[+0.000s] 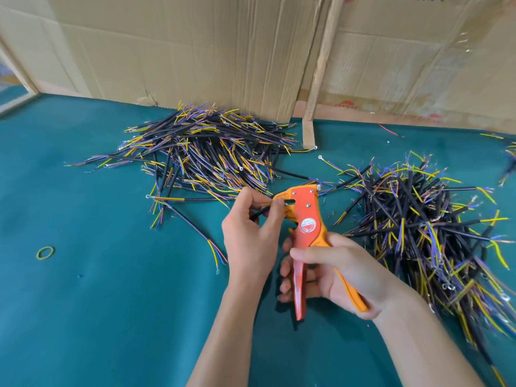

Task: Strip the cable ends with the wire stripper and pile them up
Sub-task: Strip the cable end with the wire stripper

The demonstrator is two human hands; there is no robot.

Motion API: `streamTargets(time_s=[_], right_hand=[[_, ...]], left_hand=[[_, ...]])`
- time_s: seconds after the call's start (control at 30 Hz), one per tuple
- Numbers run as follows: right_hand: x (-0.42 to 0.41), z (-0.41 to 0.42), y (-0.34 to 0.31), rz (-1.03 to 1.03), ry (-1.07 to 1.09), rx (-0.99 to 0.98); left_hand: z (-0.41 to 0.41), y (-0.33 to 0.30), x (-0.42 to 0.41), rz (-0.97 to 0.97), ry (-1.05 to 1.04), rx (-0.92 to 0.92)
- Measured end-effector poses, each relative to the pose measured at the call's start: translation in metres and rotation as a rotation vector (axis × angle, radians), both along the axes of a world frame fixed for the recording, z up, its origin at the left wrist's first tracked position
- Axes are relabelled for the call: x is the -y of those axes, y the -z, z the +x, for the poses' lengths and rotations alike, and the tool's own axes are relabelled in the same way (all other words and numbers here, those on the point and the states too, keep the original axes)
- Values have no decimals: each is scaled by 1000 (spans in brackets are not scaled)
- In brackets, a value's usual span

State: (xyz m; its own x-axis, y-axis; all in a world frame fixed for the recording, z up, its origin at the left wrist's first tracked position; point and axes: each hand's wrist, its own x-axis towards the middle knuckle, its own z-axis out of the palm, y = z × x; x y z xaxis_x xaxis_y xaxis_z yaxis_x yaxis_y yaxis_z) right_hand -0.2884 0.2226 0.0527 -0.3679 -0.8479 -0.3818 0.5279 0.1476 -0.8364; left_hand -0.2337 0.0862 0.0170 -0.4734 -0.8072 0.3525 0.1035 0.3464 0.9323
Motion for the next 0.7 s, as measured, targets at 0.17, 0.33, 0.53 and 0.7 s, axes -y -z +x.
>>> streamTargets(time_s=[0.17,0.33,0.53,0.7], right_hand=[[-2,-5,0,17,49,16],[-8,-14,-2,-29,144,37],[-8,-13,-3,-18,94,31],[-6,-11,-2,0,87,27]], left_hand=[[0,1,2,79,19,39],[0,1,4,59,5,48],[3,-2,6,43,80,52],[2,-1,9,63,109,55]])
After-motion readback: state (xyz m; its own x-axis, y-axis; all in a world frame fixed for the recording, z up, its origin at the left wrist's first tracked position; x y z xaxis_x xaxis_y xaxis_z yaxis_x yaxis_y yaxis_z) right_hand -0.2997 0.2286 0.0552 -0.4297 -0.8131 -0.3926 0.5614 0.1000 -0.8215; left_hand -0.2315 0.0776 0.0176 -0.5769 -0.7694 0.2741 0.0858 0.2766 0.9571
